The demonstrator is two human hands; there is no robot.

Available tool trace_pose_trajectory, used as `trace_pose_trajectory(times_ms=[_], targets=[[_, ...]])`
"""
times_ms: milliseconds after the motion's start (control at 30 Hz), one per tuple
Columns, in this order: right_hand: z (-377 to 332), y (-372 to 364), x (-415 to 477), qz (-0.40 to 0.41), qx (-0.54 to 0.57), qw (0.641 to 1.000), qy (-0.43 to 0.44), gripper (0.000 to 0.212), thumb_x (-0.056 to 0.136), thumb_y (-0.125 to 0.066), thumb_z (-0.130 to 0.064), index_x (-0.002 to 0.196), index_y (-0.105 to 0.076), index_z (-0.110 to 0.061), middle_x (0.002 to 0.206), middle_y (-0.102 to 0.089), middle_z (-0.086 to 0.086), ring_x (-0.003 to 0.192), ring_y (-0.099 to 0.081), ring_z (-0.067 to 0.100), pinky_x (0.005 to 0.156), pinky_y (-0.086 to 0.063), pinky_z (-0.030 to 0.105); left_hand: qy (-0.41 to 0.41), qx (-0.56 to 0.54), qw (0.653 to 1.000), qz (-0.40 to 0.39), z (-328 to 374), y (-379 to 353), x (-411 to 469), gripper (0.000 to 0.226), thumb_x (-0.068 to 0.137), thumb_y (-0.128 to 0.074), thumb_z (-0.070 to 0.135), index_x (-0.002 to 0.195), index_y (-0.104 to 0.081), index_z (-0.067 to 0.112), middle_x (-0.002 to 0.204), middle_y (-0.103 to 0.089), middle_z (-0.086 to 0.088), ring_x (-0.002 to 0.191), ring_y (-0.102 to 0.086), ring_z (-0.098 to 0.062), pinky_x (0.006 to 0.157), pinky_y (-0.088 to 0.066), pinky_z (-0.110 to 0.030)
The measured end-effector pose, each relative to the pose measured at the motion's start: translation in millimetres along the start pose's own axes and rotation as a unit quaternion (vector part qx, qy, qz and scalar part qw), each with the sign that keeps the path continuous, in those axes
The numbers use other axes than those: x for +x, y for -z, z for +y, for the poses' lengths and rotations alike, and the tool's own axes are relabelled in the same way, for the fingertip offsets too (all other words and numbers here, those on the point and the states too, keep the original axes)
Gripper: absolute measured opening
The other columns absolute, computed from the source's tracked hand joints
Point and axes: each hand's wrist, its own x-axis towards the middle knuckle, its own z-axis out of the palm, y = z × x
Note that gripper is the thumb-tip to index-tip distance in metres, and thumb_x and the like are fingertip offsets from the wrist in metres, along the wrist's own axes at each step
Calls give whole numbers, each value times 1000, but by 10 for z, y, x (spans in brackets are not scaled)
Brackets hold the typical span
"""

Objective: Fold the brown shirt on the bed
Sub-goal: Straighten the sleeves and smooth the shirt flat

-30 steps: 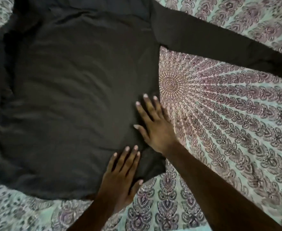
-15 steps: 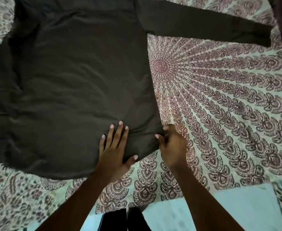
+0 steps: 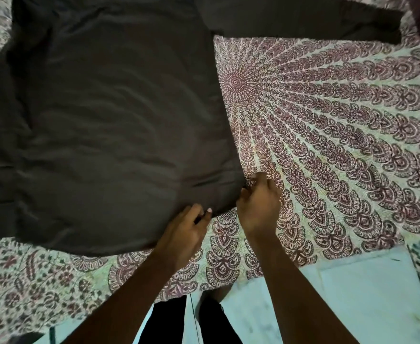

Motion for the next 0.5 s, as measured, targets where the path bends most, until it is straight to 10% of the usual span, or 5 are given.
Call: trace_pose_trajectory(times_ms=[100,233,367,500], targets=[[-130,-153,29,73,-11,985,155,34,92,-59,-16,124,-61,-6,127,-56,18,120,-50,34,104,-45,49,-83,12,996,-27,-28,23,-12,25,106,-45,35,103,-60,16,88,-52,9,76,-47,-6,75,-48,-38],[-159,-434,121,-61,-129,918,370,54,101,-49,-32,152,-46,-15,164,-35,6,149,-33,31,115,-40,49,-175,48,983,1,-144,155,18,14,92,-62,10,101,-72,14,95,-61,-4,80,-62,-26,70,-57,-42],[191,-514,-144,-24,-176,964,198,69,106,-32,-57,166,-11,-28,175,-2,-2,161,-2,24,127,-10,52,-69,76,981,162,-327,482,63,24,91,-63,20,112,-74,14,120,-67,-5,102,-64,-29,84,-53,-49],[-32,-591,-320,44,-146,987,54,75,107,-31,-55,165,-11,-12,174,2,12,159,4,38,126,-11,63,90,206,970,88,-744,820,65,77,88,-56,58,157,-38,28,171,-20,-3,153,-26,-34,111,-34,-61]])
